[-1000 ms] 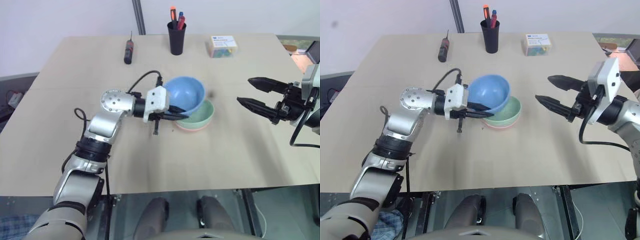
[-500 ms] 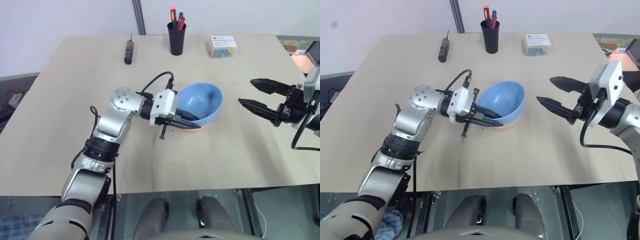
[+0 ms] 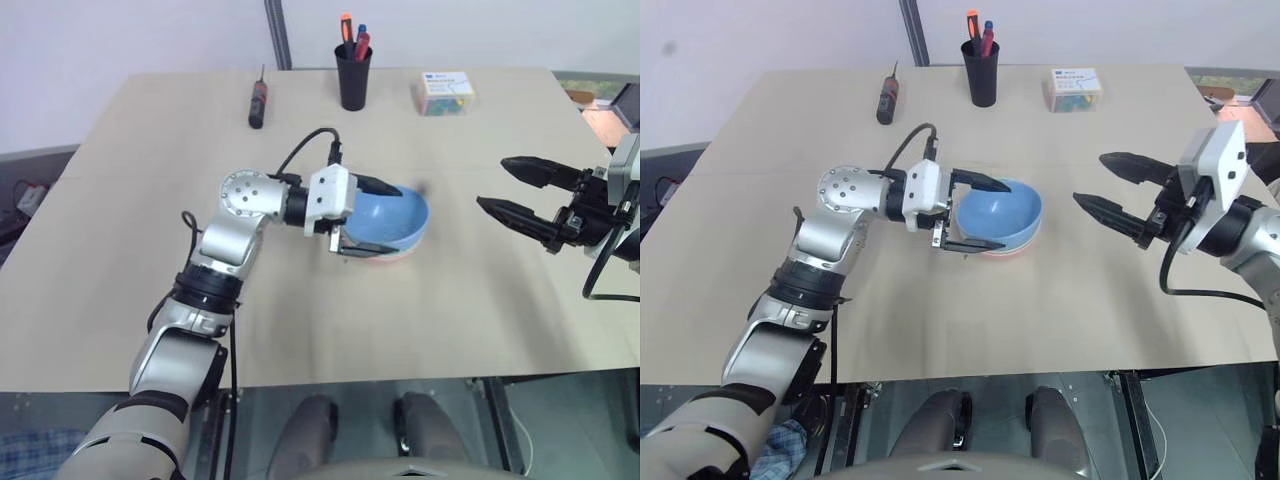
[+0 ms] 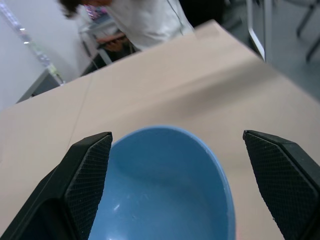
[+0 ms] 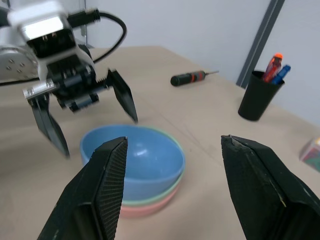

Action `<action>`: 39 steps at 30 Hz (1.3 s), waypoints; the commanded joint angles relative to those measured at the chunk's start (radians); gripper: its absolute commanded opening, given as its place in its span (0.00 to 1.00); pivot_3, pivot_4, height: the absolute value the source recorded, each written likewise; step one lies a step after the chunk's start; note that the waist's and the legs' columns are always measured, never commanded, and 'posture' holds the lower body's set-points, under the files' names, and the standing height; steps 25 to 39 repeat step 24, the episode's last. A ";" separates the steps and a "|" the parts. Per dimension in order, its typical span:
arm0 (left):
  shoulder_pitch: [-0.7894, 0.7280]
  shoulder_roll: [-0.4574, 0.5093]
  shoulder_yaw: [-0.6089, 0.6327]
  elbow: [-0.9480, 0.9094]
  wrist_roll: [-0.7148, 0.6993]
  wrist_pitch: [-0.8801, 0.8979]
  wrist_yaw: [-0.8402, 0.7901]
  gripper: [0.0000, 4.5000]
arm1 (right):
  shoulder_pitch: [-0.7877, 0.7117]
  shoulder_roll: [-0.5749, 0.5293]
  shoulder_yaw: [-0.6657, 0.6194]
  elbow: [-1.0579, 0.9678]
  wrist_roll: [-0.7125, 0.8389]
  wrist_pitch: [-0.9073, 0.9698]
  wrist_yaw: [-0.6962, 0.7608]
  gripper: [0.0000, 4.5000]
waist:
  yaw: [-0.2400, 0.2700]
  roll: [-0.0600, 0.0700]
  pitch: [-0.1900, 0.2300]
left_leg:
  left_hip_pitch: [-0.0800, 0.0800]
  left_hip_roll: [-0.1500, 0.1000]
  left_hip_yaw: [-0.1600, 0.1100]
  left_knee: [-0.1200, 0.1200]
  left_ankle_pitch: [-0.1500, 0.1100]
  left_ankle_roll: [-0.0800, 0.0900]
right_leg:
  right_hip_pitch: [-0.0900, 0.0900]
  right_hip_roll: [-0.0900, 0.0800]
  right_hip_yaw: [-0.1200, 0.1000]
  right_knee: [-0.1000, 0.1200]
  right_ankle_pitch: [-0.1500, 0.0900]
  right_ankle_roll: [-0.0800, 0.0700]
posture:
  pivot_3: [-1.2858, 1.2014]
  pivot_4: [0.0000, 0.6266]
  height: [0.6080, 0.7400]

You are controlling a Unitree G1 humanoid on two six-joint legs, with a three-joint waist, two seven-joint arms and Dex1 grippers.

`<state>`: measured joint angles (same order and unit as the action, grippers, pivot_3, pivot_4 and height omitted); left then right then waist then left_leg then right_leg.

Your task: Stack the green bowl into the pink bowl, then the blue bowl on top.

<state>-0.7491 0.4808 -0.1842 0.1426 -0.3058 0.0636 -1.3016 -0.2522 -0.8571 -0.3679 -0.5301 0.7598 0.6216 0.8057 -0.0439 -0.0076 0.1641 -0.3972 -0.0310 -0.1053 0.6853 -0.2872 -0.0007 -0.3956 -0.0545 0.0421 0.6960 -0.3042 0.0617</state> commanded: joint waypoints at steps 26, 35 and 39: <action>0.500 0.203 0.388 -0.335 -0.151 0.256 0.317 0.99 | 0.192 0.006 -0.045 0.379 -0.102 -0.281 0.340 0.70 | 0.009 0.000 0.000 | 0.002 0.000 0.000 0.000 -0.002 0.004 | 0.001 -0.001 0.001 0.000 0.000 0.000 | 0.52 0.24 1.00; 0.500 0.203 0.388 -0.335 -0.151 0.256 0.317 0.99 | 0.192 0.006 -0.045 0.379 -0.102 -0.281 0.340 0.70 | 0.009 0.000 0.000 | 0.002 0.000 0.000 0.000 -0.002 0.004 | 0.001 -0.001 0.001 0.000 0.000 0.000 | 0.52 0.24 1.00; 0.500 0.203 0.388 -0.335 -0.151 0.256 0.317 0.99 | 0.192 0.006 -0.045 0.379 -0.102 -0.281 0.340 0.70 | 0.009 0.000 0.000 | 0.002 0.000 0.000 0.000 -0.002 0.004 | 0.001 -0.001 0.001 0.000 0.000 0.000 | 0.52 0.24 1.00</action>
